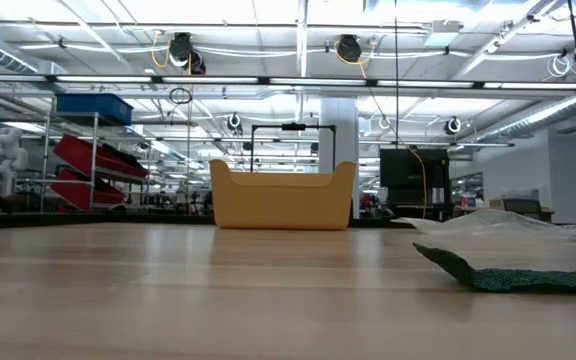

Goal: Roll bandage
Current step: Roll the red bandage

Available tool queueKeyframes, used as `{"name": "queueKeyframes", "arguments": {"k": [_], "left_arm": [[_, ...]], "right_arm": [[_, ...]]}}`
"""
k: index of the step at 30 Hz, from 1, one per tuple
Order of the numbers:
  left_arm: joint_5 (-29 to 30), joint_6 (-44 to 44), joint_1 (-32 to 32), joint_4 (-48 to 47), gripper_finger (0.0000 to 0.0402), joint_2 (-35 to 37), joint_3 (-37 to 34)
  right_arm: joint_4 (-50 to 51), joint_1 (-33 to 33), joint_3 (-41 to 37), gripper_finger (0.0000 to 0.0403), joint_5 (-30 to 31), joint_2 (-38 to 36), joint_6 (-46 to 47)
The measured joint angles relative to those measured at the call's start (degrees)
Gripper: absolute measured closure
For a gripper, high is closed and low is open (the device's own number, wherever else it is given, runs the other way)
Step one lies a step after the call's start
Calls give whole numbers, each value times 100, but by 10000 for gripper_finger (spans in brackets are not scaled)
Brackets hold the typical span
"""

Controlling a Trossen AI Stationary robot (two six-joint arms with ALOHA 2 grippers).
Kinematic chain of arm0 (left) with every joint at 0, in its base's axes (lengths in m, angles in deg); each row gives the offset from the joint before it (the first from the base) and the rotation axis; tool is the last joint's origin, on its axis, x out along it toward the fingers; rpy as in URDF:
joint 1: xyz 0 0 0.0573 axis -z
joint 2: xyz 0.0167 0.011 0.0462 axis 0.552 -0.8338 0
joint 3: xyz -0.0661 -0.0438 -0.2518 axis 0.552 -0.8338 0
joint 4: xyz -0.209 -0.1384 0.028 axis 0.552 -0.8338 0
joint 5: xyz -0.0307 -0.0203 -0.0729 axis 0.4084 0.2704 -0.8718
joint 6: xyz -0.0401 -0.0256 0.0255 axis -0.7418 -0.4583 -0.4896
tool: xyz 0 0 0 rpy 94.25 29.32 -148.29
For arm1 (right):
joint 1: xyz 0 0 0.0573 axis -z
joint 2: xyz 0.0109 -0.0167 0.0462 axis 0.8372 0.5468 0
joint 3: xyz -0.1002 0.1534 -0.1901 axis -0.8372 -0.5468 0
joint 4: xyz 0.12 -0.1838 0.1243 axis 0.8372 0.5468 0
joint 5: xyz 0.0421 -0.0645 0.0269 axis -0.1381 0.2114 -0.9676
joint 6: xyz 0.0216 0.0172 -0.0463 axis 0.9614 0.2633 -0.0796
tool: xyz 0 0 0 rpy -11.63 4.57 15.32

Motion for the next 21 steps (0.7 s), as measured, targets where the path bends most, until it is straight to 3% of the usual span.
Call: {"name": "queueKeyframes", "arguments": {"k": [10, 21], "left_arm": [[-486, -461, -233, -51, 352, 1, 0], [-591, -1054, -260, -632, 352, 0, 0]], "right_arm": [[-69, 351, 0, 403, -187, -128, -7], [125, 618, 0, 403, -187, -454, -103]]}}
